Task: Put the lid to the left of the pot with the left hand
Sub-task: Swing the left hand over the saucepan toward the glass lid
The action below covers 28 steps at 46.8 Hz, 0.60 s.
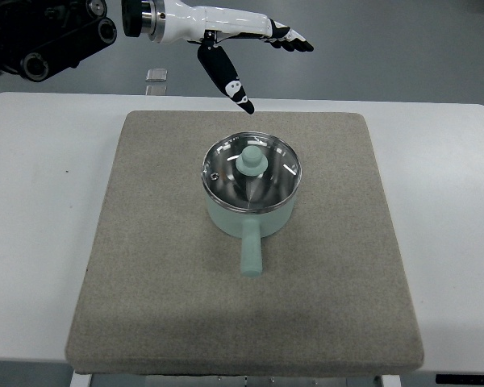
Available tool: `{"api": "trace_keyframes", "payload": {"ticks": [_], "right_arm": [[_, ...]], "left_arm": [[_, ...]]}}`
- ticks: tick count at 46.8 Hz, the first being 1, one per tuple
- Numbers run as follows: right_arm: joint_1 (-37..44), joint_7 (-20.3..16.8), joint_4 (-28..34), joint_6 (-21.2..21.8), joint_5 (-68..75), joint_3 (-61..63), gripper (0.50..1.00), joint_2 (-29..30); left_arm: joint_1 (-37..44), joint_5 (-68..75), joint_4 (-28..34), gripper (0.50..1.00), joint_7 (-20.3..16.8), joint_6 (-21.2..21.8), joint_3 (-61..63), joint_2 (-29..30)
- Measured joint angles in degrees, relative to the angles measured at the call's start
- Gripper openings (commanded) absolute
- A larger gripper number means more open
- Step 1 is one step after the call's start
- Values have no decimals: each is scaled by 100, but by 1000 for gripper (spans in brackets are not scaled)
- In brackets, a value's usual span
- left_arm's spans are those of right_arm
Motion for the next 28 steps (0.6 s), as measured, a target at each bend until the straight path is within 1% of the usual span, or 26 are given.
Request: {"api": "trace_keyframes", "payload": {"ticks": [4, 8, 18, 28], "right_arm": [[0, -3, 0, 0, 0, 0, 921, 0], [1, -3, 0, 0, 0, 0, 924, 0], [1, -2, 0, 0, 0, 0, 923, 0], [0, -1, 0, 0, 0, 0, 921, 0]], "left_arm": [[-103, 435, -408, 994, -90, -9, 11, 158], [-181, 1018, -636, 994, -157, -10, 13, 236], [-191, 2533, -691, 994, -165, -2, 13, 202], [-232, 2795, -720, 994, -165, 0, 7, 157]]}}
